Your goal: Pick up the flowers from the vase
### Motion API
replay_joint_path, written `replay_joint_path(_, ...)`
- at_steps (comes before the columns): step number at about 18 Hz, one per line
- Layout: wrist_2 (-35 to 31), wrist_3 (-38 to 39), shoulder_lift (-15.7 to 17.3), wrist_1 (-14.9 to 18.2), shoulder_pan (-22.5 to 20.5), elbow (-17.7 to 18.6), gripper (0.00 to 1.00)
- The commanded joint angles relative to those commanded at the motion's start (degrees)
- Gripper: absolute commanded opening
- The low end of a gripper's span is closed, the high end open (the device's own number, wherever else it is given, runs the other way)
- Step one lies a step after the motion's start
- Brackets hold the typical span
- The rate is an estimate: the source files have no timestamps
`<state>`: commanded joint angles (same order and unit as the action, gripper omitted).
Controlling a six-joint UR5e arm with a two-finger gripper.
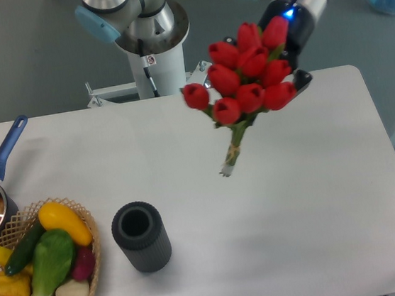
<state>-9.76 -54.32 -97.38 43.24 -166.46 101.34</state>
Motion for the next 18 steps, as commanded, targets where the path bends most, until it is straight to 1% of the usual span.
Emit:
replay_joint_path(3,-0.09,0.0,-0.18,0.0,-0.09,0.18,0.45)
replay_joint_path(9,0.09,0.09,-0.09,0.09,-1.58,0.88,0.45)
replay_joint_path(18,0.0,0.53,0.26,0.09,-1.5,1.23,0.45)
